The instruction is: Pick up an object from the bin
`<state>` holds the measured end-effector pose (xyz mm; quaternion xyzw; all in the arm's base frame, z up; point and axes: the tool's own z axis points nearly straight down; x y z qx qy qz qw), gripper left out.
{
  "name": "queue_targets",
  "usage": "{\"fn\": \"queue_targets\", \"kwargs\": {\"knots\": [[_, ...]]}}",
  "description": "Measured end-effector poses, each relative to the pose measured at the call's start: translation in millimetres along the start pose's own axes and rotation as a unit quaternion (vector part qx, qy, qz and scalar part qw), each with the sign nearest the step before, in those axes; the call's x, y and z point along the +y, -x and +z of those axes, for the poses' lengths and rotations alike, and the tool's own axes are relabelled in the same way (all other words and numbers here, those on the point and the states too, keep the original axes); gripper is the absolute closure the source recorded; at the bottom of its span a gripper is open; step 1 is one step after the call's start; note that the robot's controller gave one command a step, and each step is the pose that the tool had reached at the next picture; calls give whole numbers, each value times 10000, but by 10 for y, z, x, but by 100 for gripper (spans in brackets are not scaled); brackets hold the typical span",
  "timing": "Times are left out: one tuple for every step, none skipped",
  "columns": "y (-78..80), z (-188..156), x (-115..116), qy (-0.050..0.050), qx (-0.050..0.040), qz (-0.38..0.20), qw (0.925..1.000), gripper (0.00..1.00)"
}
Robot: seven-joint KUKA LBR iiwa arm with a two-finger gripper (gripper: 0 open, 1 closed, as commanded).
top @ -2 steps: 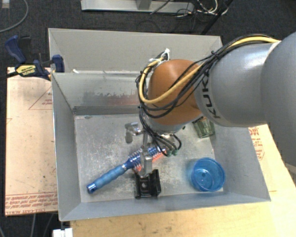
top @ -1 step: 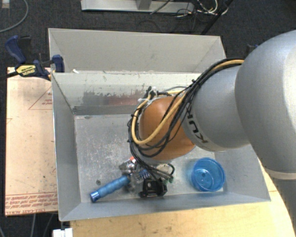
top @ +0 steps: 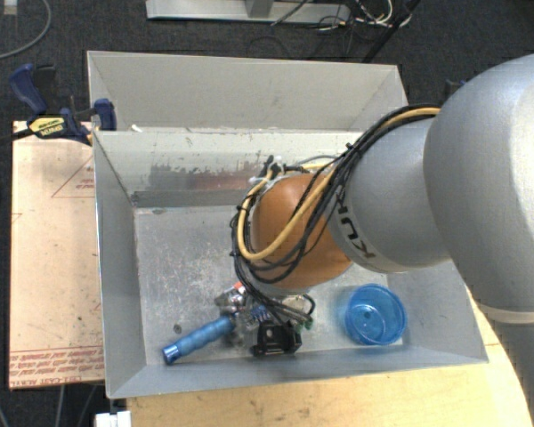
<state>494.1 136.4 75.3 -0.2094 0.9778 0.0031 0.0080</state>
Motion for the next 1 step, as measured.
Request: {"fn": "queue_targets", "kwargs": {"knots": [[48,-1350,-58,5,-8,-52,10000,100]]}}
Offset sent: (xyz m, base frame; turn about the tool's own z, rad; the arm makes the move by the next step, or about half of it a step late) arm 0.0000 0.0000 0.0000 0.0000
